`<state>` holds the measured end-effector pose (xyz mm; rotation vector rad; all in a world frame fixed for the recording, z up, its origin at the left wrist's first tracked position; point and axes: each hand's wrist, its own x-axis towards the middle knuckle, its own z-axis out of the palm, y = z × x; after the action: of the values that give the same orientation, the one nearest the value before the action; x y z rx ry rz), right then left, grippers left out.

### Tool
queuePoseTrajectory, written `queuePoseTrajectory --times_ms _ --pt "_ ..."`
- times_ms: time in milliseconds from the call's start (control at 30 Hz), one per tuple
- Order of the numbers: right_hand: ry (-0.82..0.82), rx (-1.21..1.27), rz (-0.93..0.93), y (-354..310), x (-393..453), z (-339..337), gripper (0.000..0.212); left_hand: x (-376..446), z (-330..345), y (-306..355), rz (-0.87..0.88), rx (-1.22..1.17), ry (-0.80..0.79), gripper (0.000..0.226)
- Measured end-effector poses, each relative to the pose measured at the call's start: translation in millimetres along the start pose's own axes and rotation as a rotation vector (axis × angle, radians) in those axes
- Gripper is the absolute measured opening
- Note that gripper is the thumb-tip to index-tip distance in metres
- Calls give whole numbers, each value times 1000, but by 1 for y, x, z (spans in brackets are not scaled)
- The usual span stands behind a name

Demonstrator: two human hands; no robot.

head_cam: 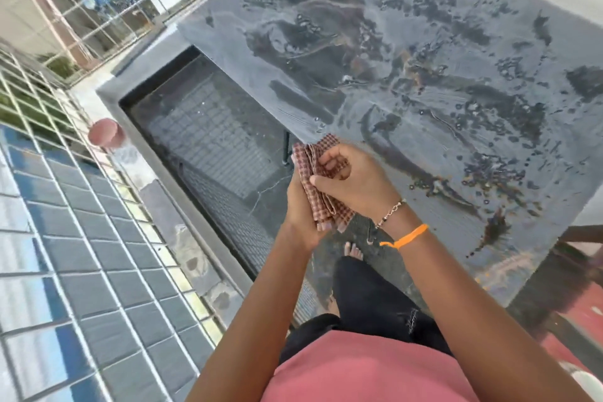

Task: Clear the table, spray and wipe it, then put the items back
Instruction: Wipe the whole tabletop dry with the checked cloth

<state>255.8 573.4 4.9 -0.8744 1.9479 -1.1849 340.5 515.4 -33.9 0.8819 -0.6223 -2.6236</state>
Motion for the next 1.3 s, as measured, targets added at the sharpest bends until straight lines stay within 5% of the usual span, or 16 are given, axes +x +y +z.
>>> queuePoseTrajectory --times_ms 233,467,533,667,800,933,1167,1233,1300 --pt "16 51 61 -14 89 9 15 38 -21 65 5 -63 -2 68" --pt "343 -138 100 -24 203 -8 18 110 -19 156 -84 -3 39 76" --pt "304 -126 84 -37 219 3 15 133 -14 178 -118 108 46 75" --pt "41 299 242 -60 252 31 17 180 2 211 -157 426 10 53" --pt "251 481 342 -66 285 21 6 215 14 236 -181 624 -72 68" --pt "385 615 376 -75 315 3 20 250 20 269 -284 648 -189 80" --pt "591 1048 356 -108 404 -8 14 321 11 339 -227 791 -84 78" --pt "645 1243 295 -114 436 -1 43 340 7 365 -196 861 -50 65" --pt "699 1099 265 -116 470 9 56 363 1 390 -214 976 -28 48"
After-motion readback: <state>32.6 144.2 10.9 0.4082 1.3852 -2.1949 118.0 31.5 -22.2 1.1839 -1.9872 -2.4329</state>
